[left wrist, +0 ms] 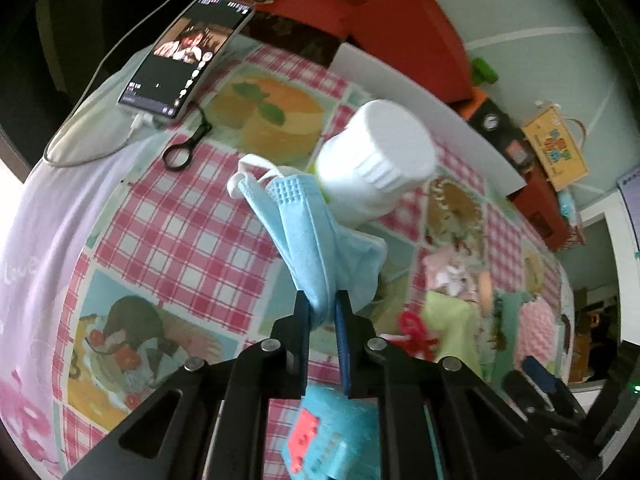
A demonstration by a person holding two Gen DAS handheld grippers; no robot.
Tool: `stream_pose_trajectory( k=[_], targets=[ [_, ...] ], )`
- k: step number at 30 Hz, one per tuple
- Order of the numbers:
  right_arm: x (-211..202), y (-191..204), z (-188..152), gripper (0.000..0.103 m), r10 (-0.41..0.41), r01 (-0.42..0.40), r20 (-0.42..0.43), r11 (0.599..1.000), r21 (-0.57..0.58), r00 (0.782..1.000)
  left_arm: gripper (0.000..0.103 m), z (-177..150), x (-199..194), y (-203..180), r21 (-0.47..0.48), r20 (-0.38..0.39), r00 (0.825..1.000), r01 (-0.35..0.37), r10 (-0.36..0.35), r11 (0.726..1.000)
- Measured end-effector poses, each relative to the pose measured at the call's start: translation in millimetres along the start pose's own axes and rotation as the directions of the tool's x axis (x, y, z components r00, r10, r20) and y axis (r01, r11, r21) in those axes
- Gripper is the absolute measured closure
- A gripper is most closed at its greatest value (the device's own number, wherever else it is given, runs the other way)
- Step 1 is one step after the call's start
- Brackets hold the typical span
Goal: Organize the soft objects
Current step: 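Grasp the blue face mask with the left tool while the right tool grasps the light green cloth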
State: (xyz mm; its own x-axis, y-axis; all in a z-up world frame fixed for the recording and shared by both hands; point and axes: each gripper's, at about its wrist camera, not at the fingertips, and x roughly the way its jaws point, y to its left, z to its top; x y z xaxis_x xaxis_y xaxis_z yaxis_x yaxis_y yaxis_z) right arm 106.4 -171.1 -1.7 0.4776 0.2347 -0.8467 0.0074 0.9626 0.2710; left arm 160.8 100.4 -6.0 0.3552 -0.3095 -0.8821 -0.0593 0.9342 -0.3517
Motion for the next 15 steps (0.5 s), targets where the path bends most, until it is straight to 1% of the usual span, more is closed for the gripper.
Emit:
stream_pose_trajectory(
  k=[3, 5, 7, 11, 13, 15],
  targets=[
    [0.0, 4.7, -1.1, 0.018, 0.02, -0.02, 0.003, 0.999, -0.024, 1.0, 0.091, -0.4, -11.8, -3.8, 0.013, 0.029, 0.999, 0.02, -0.02, 1.0],
    [1.1, 8.6, -1.4, 0.021, 0.039, -0.039, 0.003, 0.998, -0.041, 0.999, 0.091, 2.4, -16.4, -7.9, 0.024, 0.043, 0.998, 0.044, -0.045, 0.999],
    [2.9, 12.0, -1.3, 0.027, 0.062, -0.061, 0.004, 0.996, -0.059, 0.998, 0.091, 1.8, -18.4, -15.0, 0.038, 0.05, 0.997, 0.061, -0.063, 0.997],
    [9.7, 16.3, -1.2, 0.031, 0.091, -0.09, -0.002, 0.992, -0.084, 0.996, 0.091, -3.3, -24.1, -38.4, 0.099, 0.044, 0.993, 0.101, -0.106, 0.99],
    [15.3, 17.1, -1.0, 0.038, 0.101, -0.101, -0.009, 0.991, -0.092, 0.995, 0.091, -5.6, -25.5, -49.8, 0.127, 0.04, 0.991, 0.12, -0.126, 0.985],
    [22.0, 17.3, -1.7, 0.044, 0.113, -0.115, -0.023, 0.989, -0.093, 0.993, 0.091, -8.1, -26.6, -58.5, 0.153, 0.039, 0.991, 0.124, -0.131, 0.981]
  ],
)
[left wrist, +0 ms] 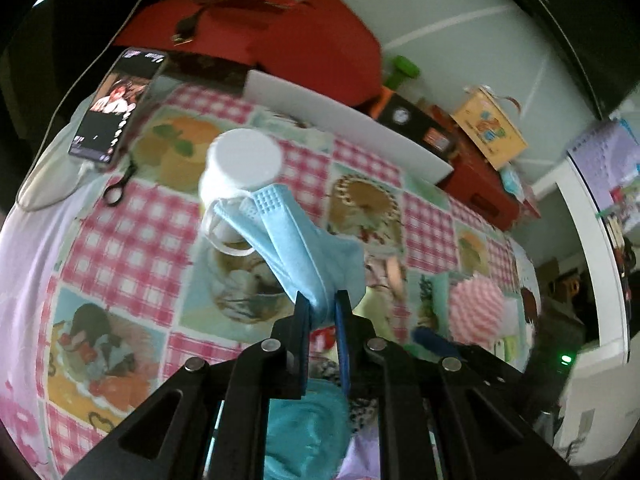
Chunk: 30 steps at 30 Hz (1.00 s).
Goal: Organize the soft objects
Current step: 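Grasp the blue face mask with the left tool while the right tool grasps the light green cloth, then lift the blue mask and light green cloth and carry them over the tray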
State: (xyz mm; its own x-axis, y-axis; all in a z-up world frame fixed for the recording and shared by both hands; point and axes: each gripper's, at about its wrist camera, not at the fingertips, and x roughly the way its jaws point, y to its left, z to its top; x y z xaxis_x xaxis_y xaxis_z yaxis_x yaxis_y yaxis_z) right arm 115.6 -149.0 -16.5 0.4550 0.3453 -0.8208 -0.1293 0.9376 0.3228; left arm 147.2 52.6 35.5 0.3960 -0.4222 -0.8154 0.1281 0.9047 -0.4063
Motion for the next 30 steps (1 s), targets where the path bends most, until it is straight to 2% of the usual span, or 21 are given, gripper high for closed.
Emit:
stream_pose_trajectory(
  k=[3, 7, 12, 18, 21, 24, 30],
  targets=[
    [8.4, -1.0, -1.3, 0.049, 0.022, -0.022, -0.022, 1.0, 0.0, 1.0, 0.091, -1.6, 2.3, -8.9, 0.02, -0.01, 1.0, 0.021, -0.021, 1.0],
    [14.0, -0.2, -3.1, 0.05, 0.027, -0.027, -0.036, 1.0, -0.005, 0.999, 0.091, -4.4, 6.8, -16.8, 0.035, -0.024, 0.999, 0.029, -0.028, 0.999],
    [17.3, -0.3, -5.7, 0.061, 0.043, -0.043, -0.059, 0.999, -0.011, 0.997, 0.091, -5.4, 9.5, -19.8, 0.043, -0.031, 0.999, 0.029, -0.027, 0.999],
    [19.1, 2.4, -7.5, 0.075, 0.103, -0.104, -0.082, 0.994, -0.013, 0.991, 0.091, -4.8, 11.0, -20.1, 0.041, -0.034, 0.999, 0.026, -0.025, 0.999],
    [20.1, 3.8, -9.3, 0.087, 0.11, -0.112, -0.09, 0.994, -0.018, 0.99, 0.091, -4.7, 10.9, -20.2, 0.041, -0.034, 0.999, 0.026, -0.025, 0.999],
    [20.7, 4.6, -9.7, 0.094, 0.127, -0.13, -0.088, 0.991, -0.018, 0.988, 0.091, -5.1, 12.5, -20.5, 0.041, -0.036, 0.999, 0.023, -0.022, 0.999],
    [14.2, 2.2, -6.7, 0.098, 0.173, -0.173, -0.064, 0.985, 0.009, 0.983, 0.091, -5.4, 11.6, -19.8, 0.036, -0.028, 0.999, 0.019, -0.018, 0.999]
  ],
)
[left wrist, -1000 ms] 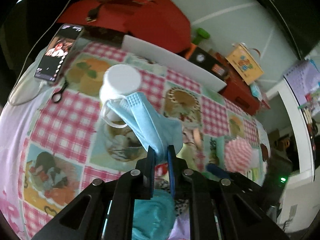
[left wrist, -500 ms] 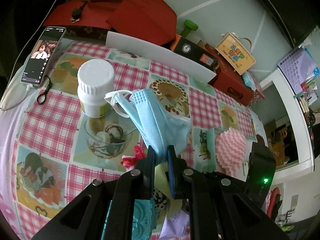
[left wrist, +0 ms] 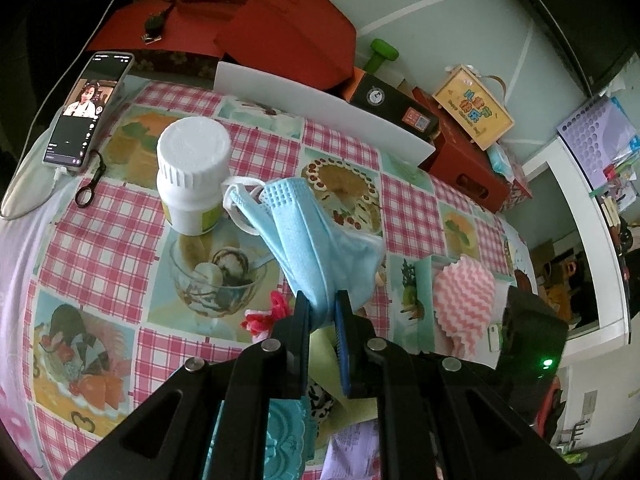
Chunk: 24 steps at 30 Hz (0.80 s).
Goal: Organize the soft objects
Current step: 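Lift the blue mask and light green cloth and carry them over the tray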
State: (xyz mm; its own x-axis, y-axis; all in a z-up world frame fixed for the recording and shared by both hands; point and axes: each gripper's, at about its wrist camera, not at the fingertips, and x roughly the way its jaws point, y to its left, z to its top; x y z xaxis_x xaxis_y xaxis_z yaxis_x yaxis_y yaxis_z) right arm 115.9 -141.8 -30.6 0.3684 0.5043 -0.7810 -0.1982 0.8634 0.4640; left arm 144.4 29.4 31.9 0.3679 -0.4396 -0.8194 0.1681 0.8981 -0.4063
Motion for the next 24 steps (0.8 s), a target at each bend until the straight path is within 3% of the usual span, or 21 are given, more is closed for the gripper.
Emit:
stream_pose_trajectory(
  k=[6, 14, 24],
  targets=[
    [-15.3, -0.3, 2.3, 0.098, 0.102, -0.103, 0.045, 0.994, 0.031, 0.994, 0.091, 0.9, -5.0, -0.3, -0.002, 0.015, 1.0, 0.004, -0.004, 1.0],
    [-37.8, 2.4, 3.5, 0.098, 0.222, -0.228, 0.119, 0.973, 0.042, 0.968, 0.091, 1.6, -11.4, -0.1, -0.008, 0.036, 0.999, 0.004, -0.004, 1.0],
    [-89.2, 11.7, 3.9, 0.098, 0.236, -0.245, 0.254, 0.969, 0.004, 0.938, 0.091, 4.2, -41.3, -10.7, 0.012, 0.122, 0.992, 0.005, -0.006, 1.0]
  ],
)
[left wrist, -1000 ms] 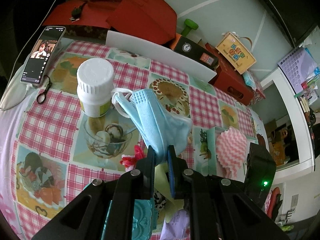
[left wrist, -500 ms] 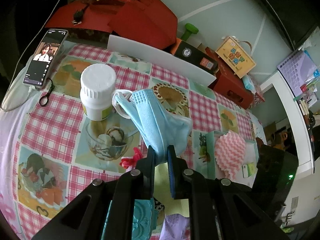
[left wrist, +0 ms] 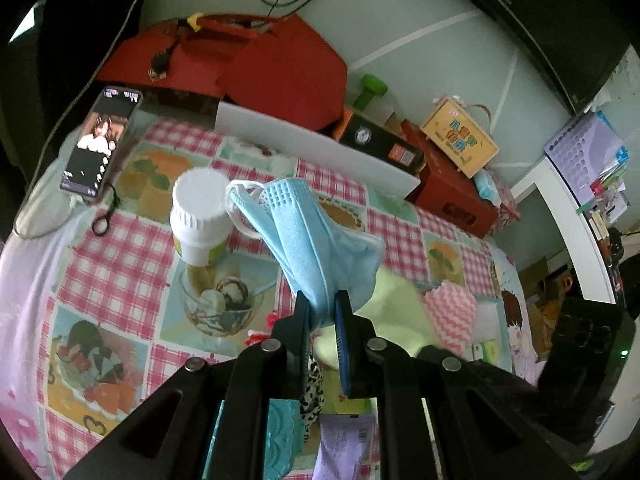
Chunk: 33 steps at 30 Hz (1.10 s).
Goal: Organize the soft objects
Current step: 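Lift the blue mask and light green cloth and carry them over the tray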
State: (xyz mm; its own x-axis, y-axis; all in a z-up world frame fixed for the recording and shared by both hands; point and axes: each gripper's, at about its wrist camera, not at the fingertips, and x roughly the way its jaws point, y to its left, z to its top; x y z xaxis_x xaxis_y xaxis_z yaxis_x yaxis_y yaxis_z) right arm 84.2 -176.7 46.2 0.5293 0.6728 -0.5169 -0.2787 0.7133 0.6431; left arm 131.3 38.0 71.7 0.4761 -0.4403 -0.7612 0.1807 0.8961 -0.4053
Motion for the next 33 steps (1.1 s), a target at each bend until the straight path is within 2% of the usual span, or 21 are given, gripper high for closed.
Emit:
stream_pose_trajectory(
  k=[7, 13, 16, 20, 26, 33],
  targets=[
    [-56.3, 5.9, 11.5, 0.098, -0.021, 0.023, 0.152, 1.0, -0.006, 0.988, 0.091, 1.4, -22.7, -22.9, 0.045, 0.068, 0.998, 0.011, -0.014, 0.999],
    [-113.2, 3.4, 15.9, 0.098, -0.08, 0.084, 0.277, 0.996, -0.003, 0.957, 0.091, -5.2, -27.7, -61.3, 0.138, 0.077, 0.995, 0.051, -0.062, 0.989],
    [-141.2, -1.3, 14.1, 0.098, -0.137, 0.143, 0.322, 0.99, 0.005, 0.937, 0.091, -10.6, -22.5, -82.4, 0.189, 0.062, 0.994, 0.072, -0.085, 0.979],
    [-182.2, -17.6, 9.3, 0.098, -0.237, 0.231, 0.38, 0.971, 0.062, 0.894, 0.091, -20.7, -8.1, -109.4, 0.256, 0.021, 0.995, 0.088, -0.096, 0.963],
    [-232.9, -45.6, -0.5, 0.098, -0.351, 0.305, 0.436, 0.936, 0.175, 0.828, 0.091, -44.5, 15.5, -149.9, 0.35, -0.041, 0.994, 0.106, -0.098, 0.931],
    [-255.1, -79.9, -8.6, 0.098, -0.496, 0.398, 0.404, 0.865, 0.304, 0.769, 0.091, -76.1, 44.4, -182.4, 0.431, -0.13, 0.988, 0.13, -0.082, 0.893]
  ],
)
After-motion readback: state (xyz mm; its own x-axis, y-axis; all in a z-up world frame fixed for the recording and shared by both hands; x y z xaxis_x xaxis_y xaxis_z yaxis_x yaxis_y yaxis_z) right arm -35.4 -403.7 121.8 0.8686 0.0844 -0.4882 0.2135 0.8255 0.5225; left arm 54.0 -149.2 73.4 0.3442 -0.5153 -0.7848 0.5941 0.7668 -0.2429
